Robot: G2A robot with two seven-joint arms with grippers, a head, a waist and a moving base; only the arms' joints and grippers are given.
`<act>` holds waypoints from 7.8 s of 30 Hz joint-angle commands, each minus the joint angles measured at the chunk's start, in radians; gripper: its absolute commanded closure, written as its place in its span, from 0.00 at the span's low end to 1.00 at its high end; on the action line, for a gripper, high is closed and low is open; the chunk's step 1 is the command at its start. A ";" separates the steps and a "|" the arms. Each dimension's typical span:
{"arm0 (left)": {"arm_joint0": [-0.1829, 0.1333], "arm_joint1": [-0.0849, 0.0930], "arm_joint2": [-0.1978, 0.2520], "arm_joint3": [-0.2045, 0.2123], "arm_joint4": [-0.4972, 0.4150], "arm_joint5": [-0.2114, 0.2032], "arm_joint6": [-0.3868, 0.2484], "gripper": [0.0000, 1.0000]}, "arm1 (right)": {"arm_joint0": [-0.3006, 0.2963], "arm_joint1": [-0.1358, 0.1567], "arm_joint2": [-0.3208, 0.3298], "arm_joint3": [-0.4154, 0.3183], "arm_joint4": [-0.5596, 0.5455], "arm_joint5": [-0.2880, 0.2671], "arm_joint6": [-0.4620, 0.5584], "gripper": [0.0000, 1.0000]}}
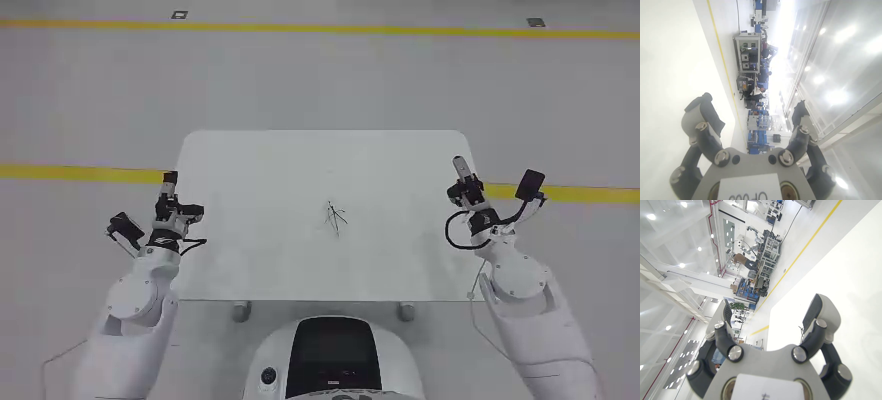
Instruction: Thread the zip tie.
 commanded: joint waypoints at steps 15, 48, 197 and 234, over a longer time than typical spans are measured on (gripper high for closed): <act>0.000 0.000 0.000 0.000 0.000 0.000 0.000 0.00 | 0.098 0.003 -0.050 0.018 -0.160 0.053 0.126 0.00; 0.000 0.000 0.000 0.000 0.000 0.000 0.000 0.00 | 0.200 0.000 -0.167 0.042 -0.355 0.118 0.239 0.00; 0.000 0.000 0.000 0.000 0.000 0.000 0.000 0.00 | 0.990 -0.423 -0.977 1.016 -0.634 0.314 0.858 1.00; 0.000 0.000 0.000 0.000 0.000 0.000 0.000 0.00 | 1.007 -0.547 -0.995 1.243 -0.708 0.236 0.905 1.00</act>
